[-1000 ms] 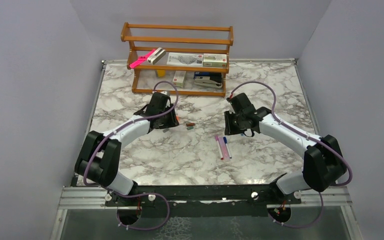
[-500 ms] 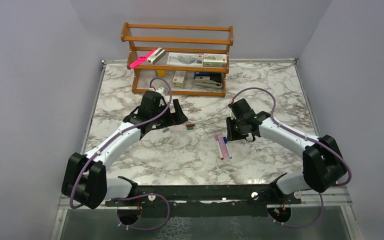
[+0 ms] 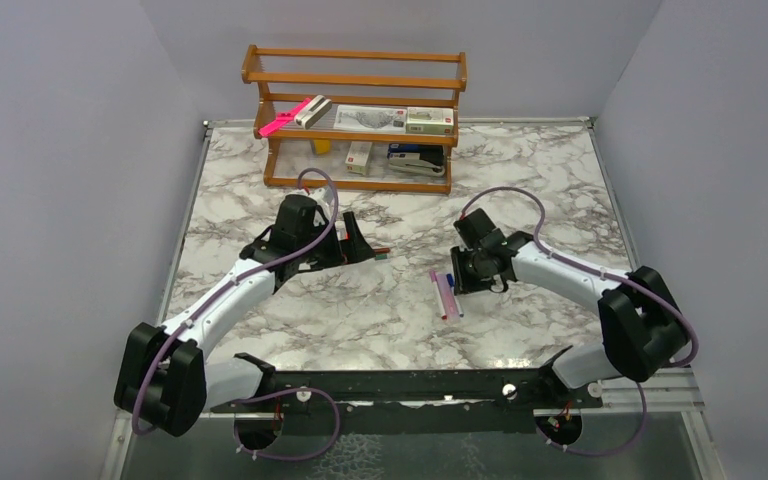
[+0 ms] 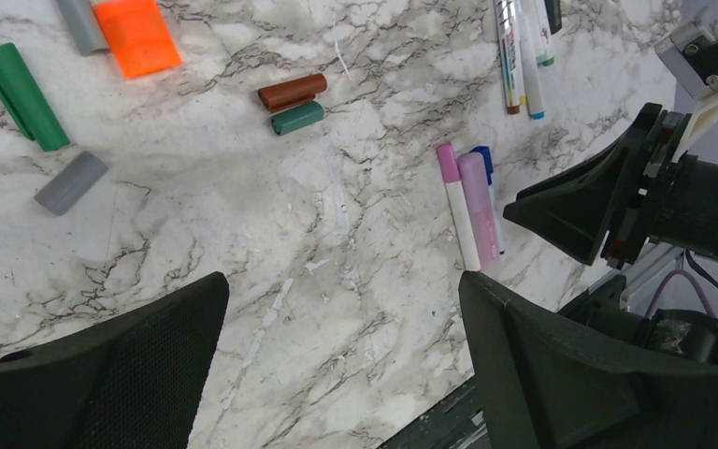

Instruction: Open the pen caps

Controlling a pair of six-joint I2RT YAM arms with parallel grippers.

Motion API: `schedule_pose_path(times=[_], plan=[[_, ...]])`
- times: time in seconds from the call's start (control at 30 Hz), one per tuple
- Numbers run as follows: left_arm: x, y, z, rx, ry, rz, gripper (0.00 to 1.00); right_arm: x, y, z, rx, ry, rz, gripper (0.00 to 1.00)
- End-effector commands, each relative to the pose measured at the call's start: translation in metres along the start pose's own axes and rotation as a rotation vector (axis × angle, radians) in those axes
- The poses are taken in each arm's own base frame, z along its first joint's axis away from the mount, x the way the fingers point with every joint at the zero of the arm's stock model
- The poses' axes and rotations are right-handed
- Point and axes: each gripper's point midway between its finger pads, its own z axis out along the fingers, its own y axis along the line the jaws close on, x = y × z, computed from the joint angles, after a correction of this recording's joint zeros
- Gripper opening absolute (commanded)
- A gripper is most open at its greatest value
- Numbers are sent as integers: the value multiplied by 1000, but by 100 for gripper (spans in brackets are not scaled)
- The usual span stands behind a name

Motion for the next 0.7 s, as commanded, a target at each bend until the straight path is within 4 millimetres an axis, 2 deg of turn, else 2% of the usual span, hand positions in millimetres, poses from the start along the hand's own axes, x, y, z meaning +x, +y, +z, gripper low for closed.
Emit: schedule_pose_path(times=[0.0,0.53,0.6,0.67], plan=[[8,-1,3,30,20,-13,97,6,1,9,30,1,5,26],[6,-9,1,72,13,-19,99,17,-5,29,141,68,-8,26],[6,-13,-1,88,12,-16,99,16,-5,28,143,67,-7,21],[6,-15,-2,100,10,-15,99,16,-5,26,141,60,-3,9]])
